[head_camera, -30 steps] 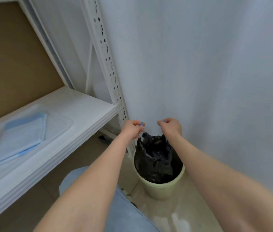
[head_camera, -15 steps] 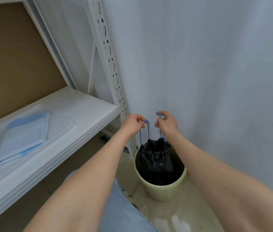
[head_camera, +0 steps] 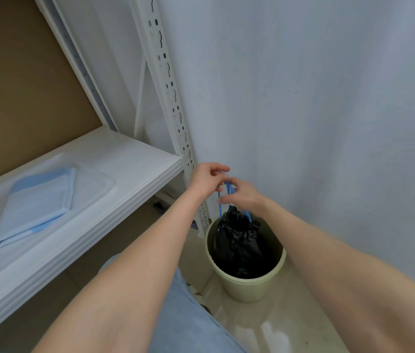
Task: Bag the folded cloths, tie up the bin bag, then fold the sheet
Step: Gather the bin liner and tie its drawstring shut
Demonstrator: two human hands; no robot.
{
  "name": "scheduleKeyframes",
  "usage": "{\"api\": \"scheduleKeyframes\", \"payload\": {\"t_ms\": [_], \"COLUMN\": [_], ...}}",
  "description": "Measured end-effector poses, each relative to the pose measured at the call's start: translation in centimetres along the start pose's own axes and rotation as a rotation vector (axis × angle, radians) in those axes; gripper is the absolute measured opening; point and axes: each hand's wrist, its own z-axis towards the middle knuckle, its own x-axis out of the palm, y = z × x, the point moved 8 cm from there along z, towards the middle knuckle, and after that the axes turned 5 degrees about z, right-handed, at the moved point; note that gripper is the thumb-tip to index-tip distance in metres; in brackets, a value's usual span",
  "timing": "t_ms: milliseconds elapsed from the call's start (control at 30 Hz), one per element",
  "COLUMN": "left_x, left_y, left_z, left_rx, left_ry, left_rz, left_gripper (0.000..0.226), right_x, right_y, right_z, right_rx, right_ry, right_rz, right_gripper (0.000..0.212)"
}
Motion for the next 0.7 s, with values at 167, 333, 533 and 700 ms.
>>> {"api": "scheduleKeyframes", "payload": {"t_ms": [167, 333, 533, 700], "left_x": [1.0, 1.4, 6.8, 7.0], "left_y": [-0.8, 1.6, 5.8, 4.9], "left_z": [-0.6, -0.7, -2.2, -1.2], "left_rx": [0.033, -0.066, -0.142, -0.169], "left_ry": [0.082, 0.049, 0.320, 0.148], "left_rz": [-0.074, -0.062, 0.000, -0.050], "left_gripper": [0.026, 0.058, 0.058, 0.014], "right_x": [0.6, -1.5, -1.2, -2.0], "right_y": [-0.5, 1.0, 2.0, 1.3], "right_z": [0.3, -0.1, -0.7, 0.1], "right_rx": [-0.015, -0.045, 0.020, 0.024], "right_ry": [0.005, -0.194, -0.136, -0.212], "right_rz": [0.028, 0.064, 0.477, 0.498], "right_gripper": [0.051, 0.034, 0.031, 0.020]}}
